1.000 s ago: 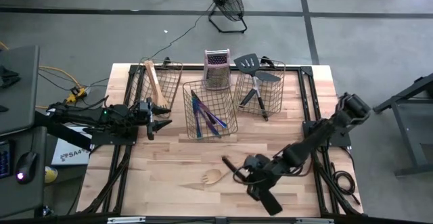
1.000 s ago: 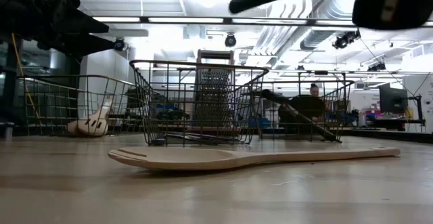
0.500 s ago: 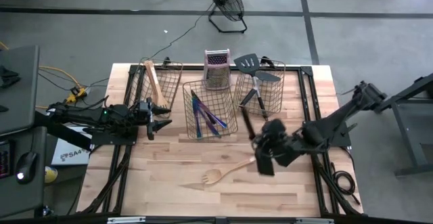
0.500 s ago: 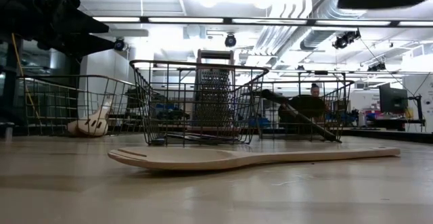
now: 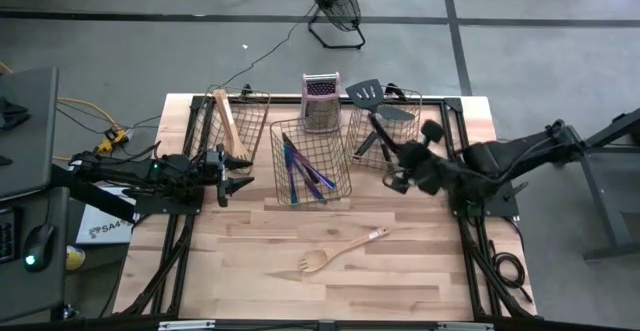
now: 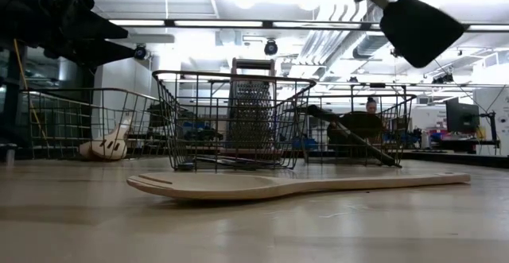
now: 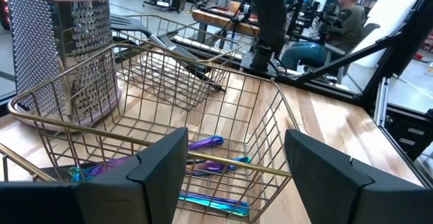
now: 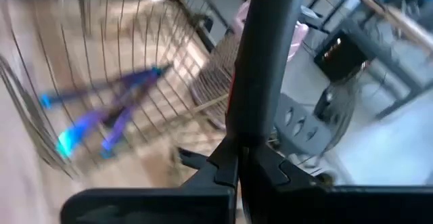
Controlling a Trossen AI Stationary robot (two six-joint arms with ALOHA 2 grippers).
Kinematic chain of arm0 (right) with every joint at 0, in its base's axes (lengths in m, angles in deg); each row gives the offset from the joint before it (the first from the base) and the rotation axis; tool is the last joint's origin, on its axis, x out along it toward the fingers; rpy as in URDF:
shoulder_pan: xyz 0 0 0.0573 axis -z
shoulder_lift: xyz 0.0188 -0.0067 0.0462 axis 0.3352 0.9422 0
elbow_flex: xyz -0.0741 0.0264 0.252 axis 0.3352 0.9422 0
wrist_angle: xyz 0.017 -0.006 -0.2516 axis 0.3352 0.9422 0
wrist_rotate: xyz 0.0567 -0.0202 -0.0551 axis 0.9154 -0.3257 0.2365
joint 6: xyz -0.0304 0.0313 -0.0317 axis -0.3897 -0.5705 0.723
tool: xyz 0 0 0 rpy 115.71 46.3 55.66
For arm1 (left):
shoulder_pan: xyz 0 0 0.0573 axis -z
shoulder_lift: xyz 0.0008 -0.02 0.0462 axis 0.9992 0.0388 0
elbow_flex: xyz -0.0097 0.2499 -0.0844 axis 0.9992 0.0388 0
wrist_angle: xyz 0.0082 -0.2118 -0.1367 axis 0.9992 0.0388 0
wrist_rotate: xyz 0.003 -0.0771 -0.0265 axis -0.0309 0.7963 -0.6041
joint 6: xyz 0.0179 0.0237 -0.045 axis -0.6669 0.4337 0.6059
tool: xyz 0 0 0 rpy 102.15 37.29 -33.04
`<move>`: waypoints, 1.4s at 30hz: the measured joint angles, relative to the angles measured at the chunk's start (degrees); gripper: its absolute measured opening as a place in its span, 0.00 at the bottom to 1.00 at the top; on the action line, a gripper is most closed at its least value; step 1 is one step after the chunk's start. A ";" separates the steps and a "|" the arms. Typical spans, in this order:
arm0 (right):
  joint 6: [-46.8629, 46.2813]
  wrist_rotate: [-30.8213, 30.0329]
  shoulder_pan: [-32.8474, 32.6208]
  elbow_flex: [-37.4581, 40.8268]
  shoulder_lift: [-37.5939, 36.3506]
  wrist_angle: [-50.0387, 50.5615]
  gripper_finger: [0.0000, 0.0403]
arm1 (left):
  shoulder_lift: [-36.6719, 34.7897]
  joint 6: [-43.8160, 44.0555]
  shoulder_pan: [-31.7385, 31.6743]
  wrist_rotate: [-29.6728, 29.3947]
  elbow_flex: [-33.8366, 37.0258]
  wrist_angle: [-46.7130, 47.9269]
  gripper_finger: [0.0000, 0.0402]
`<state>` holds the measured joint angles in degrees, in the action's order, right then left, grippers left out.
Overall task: Pick & Place Kitchen Items
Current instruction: Put the black spatula into the into the right wire basket
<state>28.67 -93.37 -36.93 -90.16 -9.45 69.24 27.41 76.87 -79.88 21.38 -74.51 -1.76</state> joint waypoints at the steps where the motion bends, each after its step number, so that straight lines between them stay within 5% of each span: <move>1: 5.00 2.04 1.64 0.00 -0.01 -0.57 0.01 | 0.00 0.02 -0.02 0.00 0.00 0.00 0.61; 12: 58.62 24.32 21.10 0.00 1.52 -3.28 0.01 | 0.00 0.00 -0.02 0.00 0.00 0.00 0.61; 23: 90.11 17.55 36.02 0.00 12.69 -5.89 0.01 | 0.00 0.02 -0.01 0.00 0.00 0.00 0.61; 33: 103.11 17.71 40.41 0.00 18.59 -7.69 0.01 | 0.00 0.00 -0.01 0.00 0.00 0.00 0.61; 42: 105.89 24.22 40.89 0.54 18.59 -8.10 0.01 | 0.00 0.02 -0.01 0.01 0.00 0.00 0.61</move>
<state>134.57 -69.16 3.96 -89.62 9.14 61.13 27.41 76.89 -79.88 21.38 -74.51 -1.76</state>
